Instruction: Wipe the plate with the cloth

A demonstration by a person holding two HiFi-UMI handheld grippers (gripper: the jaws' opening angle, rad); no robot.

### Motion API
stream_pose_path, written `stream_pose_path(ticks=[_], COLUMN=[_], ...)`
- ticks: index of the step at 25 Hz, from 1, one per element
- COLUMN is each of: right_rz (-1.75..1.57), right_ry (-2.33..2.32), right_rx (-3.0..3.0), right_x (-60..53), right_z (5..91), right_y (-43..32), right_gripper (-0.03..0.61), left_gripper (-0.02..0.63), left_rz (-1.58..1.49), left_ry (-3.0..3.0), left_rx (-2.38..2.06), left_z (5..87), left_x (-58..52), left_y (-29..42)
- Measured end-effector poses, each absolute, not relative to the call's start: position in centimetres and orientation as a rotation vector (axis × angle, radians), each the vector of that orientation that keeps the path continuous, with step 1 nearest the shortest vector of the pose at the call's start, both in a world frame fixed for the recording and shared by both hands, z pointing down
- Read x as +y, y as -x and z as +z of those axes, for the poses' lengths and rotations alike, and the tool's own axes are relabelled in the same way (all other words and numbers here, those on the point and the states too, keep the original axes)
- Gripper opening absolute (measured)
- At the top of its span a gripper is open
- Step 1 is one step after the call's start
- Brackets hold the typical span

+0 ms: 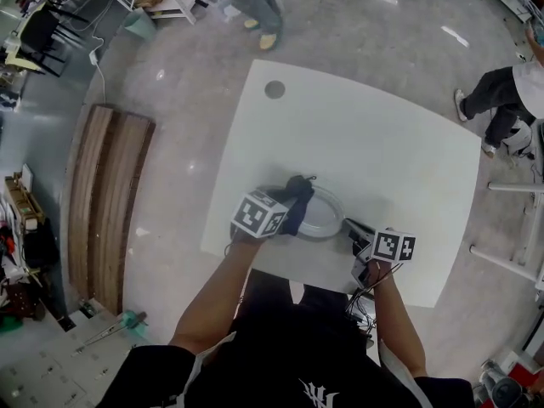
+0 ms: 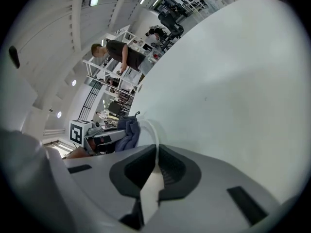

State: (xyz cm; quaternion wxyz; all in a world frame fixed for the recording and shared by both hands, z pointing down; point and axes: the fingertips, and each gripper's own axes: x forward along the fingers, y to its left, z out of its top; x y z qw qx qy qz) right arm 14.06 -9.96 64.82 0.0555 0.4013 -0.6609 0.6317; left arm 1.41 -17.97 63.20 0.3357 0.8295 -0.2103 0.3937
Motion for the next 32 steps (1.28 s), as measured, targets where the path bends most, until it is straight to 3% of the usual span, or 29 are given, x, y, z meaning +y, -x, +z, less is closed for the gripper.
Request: stream_pose_path(ticks=[7, 16, 23, 32], right_rz=[1.913, 1.905, 1.910, 1.917], right_ry=[-1.234, -1.236, -1.215, -1.223], right_rx=[-2.007, -2.024, -2.027, -2.024], right_x=[-10.6, -10.3, -10.7, -11.0], right_z=[65.1, 64.8, 64.9, 65.0], right_y=[-13.4, -14.7, -13.4, -13.4], right_gripper=[0.017, 0.017, 0.017, 0.015], left_gripper=[0.049, 0.049, 0.049, 0.049], left_rz=[0.956, 0.698, 0.924, 1.053], left_ry=[-2.176, -2.105, -2.156, -2.149], left_rx=[-0.644, -0.370, -0.366, -0.502], left_z=[60.8, 59.3, 62.7, 64.0], left_x=[-17.8, -12.2, -11.6, -14.8], left_y=[1.7, -8.7, -9.5, -4.3])
